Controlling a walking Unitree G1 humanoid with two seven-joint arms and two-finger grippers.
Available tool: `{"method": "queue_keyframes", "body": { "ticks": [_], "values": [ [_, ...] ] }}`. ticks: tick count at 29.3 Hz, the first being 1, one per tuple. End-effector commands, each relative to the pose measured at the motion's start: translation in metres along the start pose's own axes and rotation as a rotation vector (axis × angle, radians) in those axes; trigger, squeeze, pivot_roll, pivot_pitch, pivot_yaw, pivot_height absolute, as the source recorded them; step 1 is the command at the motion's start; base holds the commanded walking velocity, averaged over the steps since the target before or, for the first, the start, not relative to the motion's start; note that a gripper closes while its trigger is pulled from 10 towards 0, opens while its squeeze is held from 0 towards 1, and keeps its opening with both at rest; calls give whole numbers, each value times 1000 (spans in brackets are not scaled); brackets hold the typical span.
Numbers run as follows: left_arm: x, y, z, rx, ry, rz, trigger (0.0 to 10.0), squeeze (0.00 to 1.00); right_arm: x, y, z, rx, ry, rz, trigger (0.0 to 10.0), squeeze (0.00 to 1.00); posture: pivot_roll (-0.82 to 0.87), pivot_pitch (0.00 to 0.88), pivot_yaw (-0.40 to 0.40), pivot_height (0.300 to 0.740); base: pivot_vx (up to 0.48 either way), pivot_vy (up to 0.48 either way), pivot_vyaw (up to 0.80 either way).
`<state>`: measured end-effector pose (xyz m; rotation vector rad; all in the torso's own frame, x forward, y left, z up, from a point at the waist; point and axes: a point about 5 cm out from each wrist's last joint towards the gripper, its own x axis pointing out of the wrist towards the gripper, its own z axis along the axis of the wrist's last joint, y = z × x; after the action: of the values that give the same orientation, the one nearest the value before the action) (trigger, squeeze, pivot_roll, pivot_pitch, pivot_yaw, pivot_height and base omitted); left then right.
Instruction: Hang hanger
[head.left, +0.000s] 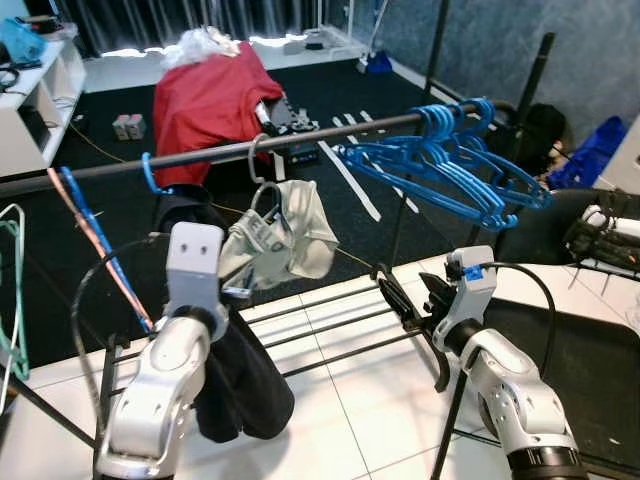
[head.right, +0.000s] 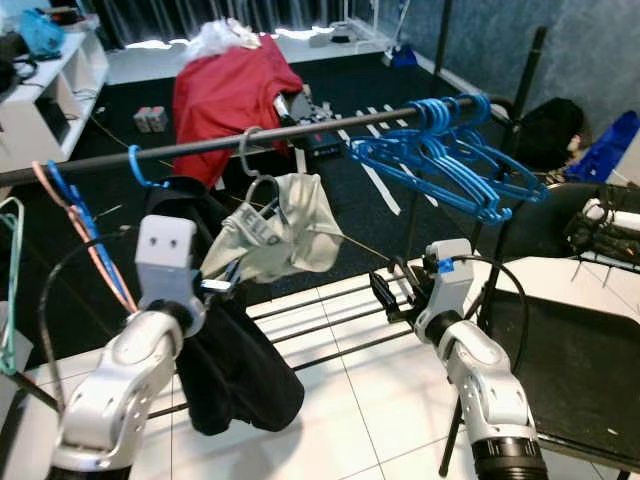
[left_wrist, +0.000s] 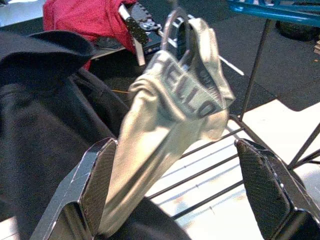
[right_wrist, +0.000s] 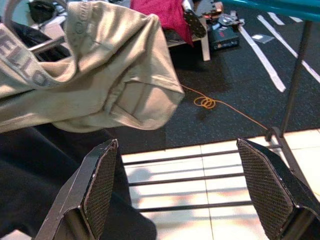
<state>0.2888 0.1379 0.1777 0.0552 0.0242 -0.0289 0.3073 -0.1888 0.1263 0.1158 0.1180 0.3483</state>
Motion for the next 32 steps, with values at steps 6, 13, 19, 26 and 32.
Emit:
{"method": "queue_keyframes", "body": {
  "ticks": [6,13,19,26,32],
  "values": [
    [10,1,4,19,-22,75,10000,0,-2,2,0,7,5,3,10000,0,-75,10,11,740,0,0,0],
    [20,24,14,77,-68,223,10000,0,-3,9,1,-26,-8,36,10000,0,-75,12,15,740,0,0,457],
    [28,35,4,89,-43,244,10000,0,-3,9,0,-6,-4,33,10000,0,-78,12,18,740,0,0,530],
    [31,16,-10,89,-12,147,10000,0,-3,8,-1,8,-1,26,10000,0,-80,13,20,740,0,0,0],
    [35,2,-25,88,30,64,10000,0,-4,7,-1,15,0,22,10000,0,-86,17,19,740,0,0,0]
  ]
}}
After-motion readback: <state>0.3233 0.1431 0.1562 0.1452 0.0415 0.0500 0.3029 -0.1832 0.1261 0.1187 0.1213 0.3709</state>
